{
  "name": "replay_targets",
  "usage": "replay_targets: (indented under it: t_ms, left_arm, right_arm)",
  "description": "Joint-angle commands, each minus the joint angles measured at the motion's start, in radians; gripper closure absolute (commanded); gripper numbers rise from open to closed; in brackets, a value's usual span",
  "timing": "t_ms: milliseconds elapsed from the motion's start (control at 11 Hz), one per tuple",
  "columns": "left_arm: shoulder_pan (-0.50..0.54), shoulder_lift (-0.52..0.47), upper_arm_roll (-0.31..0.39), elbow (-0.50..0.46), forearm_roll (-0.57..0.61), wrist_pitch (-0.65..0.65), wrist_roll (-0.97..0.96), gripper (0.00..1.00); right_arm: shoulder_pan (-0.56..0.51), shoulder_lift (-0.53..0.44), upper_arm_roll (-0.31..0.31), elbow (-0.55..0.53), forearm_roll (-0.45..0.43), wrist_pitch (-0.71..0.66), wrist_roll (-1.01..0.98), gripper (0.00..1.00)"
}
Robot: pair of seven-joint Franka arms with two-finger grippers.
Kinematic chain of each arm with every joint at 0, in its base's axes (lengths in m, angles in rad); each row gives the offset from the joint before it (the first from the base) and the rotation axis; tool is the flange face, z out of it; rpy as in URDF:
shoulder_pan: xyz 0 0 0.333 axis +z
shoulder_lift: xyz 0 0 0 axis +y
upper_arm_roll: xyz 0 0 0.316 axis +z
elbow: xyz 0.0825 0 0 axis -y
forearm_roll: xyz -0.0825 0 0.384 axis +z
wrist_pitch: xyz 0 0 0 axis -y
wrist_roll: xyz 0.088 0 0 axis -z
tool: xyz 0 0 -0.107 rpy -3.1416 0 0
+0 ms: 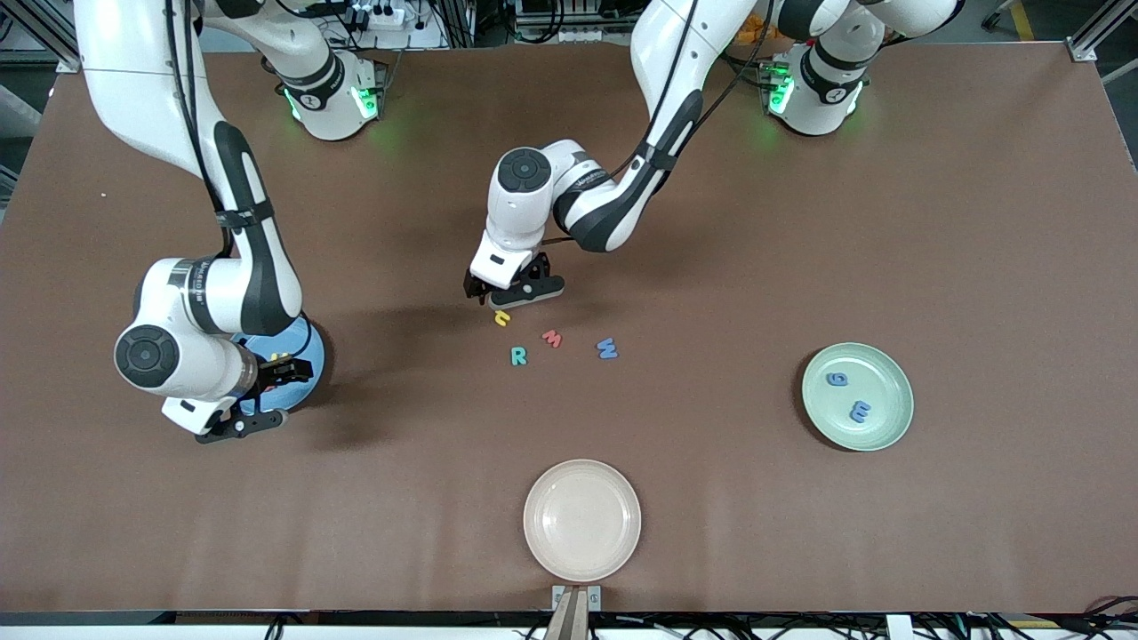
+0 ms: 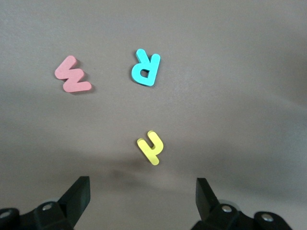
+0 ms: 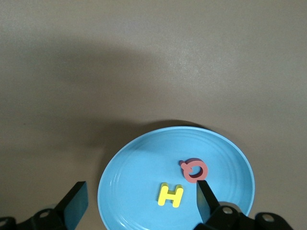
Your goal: Sort uppercase to blue plate, lowercase to green plate
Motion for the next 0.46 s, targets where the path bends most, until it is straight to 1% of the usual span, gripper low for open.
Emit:
replay_targets:
  t_ms: [0,91,365]
  left_arm:
    - [-0.025,0.044,0.054,0.065,-0.100,-0.001,0.058,0.06]
    - [-0.034,0.067,0.074,0.091,-0.118,-0.001,0.061,0.07]
    - [-0.036,0.107,0.077,0.125,-0.132,-0.003,0.061,0.14]
  right_arm:
    - [-0.011,0.011,0.006,0.006,-0.003,0.009,-0.053,0.00]
    - [-0.011,0.016,0.006,0.005,-0.002,0.022,-0.053,0.00]
    - [-0.009,0.016,0.006,0.002,-0.002,0.023,-0.068,0.00]
